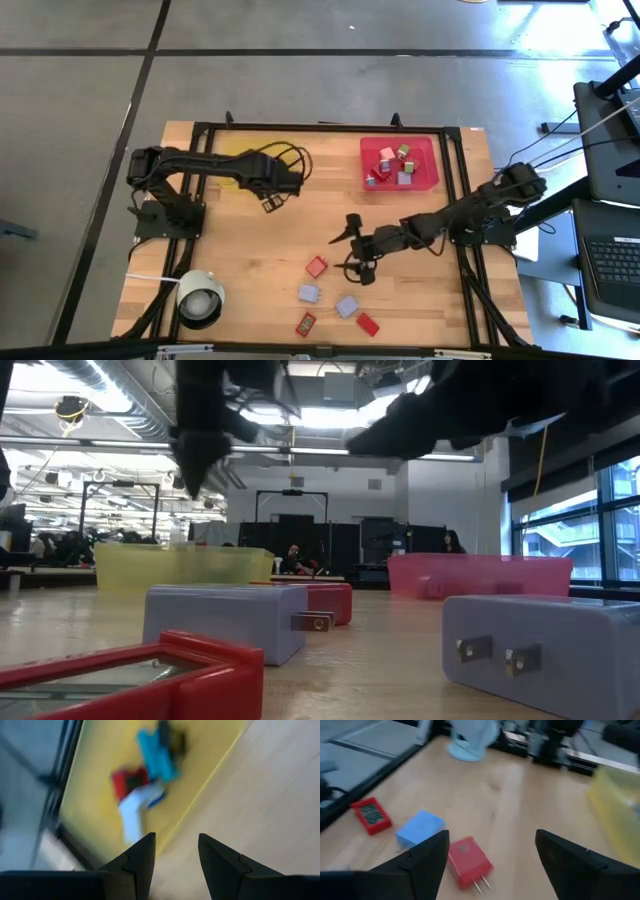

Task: Pick & Place Office items
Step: Put the red charger adapter into the red bin

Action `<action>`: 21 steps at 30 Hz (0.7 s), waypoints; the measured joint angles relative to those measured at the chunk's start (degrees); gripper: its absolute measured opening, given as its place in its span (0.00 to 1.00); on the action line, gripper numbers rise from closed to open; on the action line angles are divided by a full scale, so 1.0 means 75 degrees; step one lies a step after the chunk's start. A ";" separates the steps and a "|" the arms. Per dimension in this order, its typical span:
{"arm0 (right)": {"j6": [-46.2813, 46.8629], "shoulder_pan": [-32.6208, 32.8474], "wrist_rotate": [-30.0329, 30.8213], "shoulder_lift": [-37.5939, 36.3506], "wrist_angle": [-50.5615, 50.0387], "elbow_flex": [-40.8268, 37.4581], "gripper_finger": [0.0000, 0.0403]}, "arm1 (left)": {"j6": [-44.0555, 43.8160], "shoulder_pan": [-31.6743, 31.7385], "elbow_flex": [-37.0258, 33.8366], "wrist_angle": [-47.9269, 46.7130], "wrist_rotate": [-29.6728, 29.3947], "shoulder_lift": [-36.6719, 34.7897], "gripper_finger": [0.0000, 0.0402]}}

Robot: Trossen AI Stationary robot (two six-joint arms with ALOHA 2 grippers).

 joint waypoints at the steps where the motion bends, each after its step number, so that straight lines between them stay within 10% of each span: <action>1: -0.0056 -0.0085 -0.0253 0.0126 0.0195 0.0000 0.75 | -0.0290 -0.0081 0.0000 -0.0384 -0.0012 0.0000 0.36; 21: -0.0885 -0.1213 -0.3765 0.2244 -0.0292 0.1597 0.86 | -0.2036 -0.1040 0.0000 -0.1313 -0.0242 -0.0248 0.36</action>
